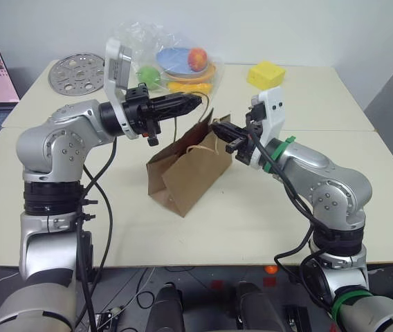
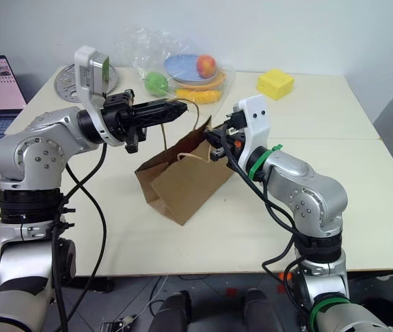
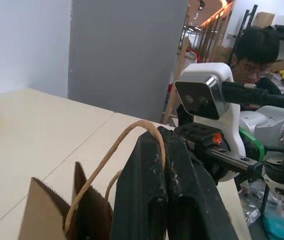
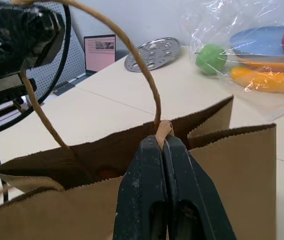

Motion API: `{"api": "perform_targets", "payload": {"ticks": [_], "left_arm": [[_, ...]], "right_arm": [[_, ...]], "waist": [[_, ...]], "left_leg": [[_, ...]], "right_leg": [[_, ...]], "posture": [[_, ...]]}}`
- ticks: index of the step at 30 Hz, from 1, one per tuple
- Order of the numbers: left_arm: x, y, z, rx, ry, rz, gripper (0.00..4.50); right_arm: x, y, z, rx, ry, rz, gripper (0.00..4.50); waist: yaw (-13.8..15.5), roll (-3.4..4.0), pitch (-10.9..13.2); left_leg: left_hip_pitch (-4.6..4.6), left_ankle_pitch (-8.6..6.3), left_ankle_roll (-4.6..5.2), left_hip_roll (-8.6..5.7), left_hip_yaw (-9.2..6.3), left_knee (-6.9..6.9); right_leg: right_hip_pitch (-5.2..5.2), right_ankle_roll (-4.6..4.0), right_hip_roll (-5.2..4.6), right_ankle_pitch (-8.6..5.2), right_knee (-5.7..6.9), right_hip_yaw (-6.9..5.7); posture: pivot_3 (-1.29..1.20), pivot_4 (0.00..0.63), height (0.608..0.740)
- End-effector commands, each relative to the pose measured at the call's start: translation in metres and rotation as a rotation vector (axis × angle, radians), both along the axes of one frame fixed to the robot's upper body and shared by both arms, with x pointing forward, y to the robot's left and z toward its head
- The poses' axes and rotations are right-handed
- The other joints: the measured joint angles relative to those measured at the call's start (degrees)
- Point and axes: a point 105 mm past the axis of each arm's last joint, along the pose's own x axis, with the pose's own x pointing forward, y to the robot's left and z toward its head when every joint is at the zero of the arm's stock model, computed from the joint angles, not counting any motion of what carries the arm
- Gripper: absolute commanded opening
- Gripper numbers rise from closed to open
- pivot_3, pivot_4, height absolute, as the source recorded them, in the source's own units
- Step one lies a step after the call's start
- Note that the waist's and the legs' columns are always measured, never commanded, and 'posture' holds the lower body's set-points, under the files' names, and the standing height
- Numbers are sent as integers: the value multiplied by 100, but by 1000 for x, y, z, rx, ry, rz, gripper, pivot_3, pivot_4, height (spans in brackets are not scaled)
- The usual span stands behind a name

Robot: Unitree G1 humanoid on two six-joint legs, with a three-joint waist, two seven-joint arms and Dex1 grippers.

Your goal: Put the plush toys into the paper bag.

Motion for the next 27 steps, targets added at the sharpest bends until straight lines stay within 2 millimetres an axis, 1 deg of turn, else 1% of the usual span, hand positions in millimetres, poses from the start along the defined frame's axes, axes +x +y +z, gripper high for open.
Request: {"api": "perform_targets", "payload": {"ticks": [1, 7, 13, 17, 21, 24, 27], "left_arm": [[-4, 2, 16, -18, -66, 2, 0], [2, 5, 11, -11, -62, 25, 0], [10, 8, 14, -16, -71, 44, 0], [21, 5, 19, -28, -89, 56, 0], [24, 1, 22, -31, -101, 41, 0], [25, -1, 19, -22, -96, 30, 0], [26, -5, 9, 6, -81, 19, 0]], "right_arm": [[-7, -1, 20, 34, -66, 1, 33], [-1, -3, 27, 51, -77, -41, 33], [6, -8, 36, 89, -77, -85, 33], [0, -3, 34, 86, -37, -62, 33], [-12, 4, 36, 92, -17, -16, 33], [-16, 6, 35, 88, -2, -10, 33], [-11, 4, 26, 60, 18, -42, 33]], "waist": [[0, 0, 0], [0, 0, 0], [4, 0, 0], [7, 0, 0], [6, 0, 0], [4, 0, 0], [3, 0, 0]], "left_leg": [[0, 0, 0, 0, 0, 0], [0, 0, 0, 0, 0, -1], [-2, 0, 0, 0, 0, -1], [-5, 0, 0, 0, -1, -3], [-7, 0, 0, 0, -1, -8], [-8, 0, 1, 0, -1, -9], [-8, 0, 1, 0, -1, -10]], "right_leg": [[0, 0, 0, 0, 0, 0], [0, 0, 0, 0, -1, 0], [-1, 0, 0, 0, -4, 0], [-2, 0, 0, 0, -6, -3], [-4, 0, 0, 0, -7, -2], [-6, 0, 0, 0, -7, -3], [-6, 0, 0, 0, -7, -2]], "posture": [[0, 150, 740], [0, 150, 740], [0, 150, 740], [0, 150, 740], [0, 150, 740], [0, 150, 740], [0, 150, 740]]}}
